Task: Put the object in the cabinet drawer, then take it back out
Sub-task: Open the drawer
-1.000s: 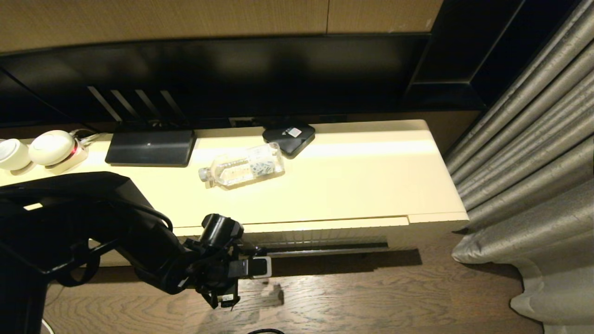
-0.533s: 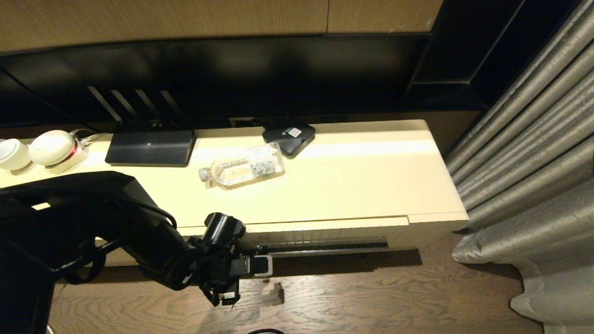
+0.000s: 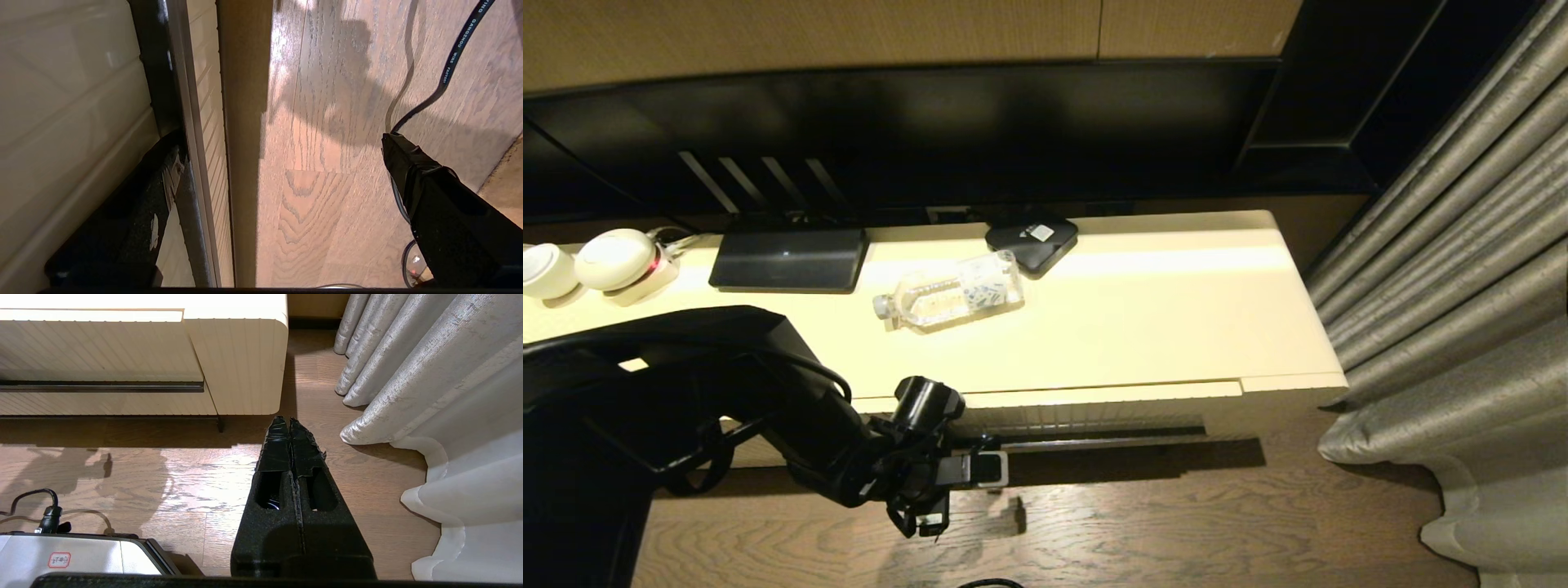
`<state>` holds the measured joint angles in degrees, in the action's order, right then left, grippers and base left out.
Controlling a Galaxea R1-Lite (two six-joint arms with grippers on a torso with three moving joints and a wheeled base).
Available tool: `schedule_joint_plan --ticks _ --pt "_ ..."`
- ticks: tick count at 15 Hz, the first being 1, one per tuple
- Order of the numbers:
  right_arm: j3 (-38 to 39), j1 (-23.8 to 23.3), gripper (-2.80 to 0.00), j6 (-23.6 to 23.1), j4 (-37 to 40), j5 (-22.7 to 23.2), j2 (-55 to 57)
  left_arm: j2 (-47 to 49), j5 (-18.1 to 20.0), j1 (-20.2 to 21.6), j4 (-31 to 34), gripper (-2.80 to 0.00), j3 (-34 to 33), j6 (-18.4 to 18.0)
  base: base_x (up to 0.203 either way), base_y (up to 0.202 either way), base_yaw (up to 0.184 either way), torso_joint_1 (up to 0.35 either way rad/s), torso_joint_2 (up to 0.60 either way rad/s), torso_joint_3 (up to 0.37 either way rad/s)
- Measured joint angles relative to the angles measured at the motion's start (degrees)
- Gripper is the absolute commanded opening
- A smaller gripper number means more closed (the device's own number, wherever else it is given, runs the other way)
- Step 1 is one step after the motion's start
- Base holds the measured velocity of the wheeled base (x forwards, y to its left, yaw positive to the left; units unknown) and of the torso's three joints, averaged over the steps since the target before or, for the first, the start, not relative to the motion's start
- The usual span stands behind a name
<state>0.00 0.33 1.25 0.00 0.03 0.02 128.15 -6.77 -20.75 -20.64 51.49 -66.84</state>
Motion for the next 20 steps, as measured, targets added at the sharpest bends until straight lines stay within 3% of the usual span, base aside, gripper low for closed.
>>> schedule_joint_plan --ticks 11,20 --pt "0.0 0.0 -2.8 -0.04 0.0 0.02 0.0 -1.55 0.77 -0.37 0.04 0.0 -4.77 -0.47 0.0 0.0 0.0 0.0 0.0 0.0" --pt "0.0 0.0 -2.8 -0.05 0.0 -0.01 0.0 -3.04 3.62 -1.16 -0.27 0.0 -10.17 0.0 0.0 0.0 0.0 0.0 0.0 0.0"
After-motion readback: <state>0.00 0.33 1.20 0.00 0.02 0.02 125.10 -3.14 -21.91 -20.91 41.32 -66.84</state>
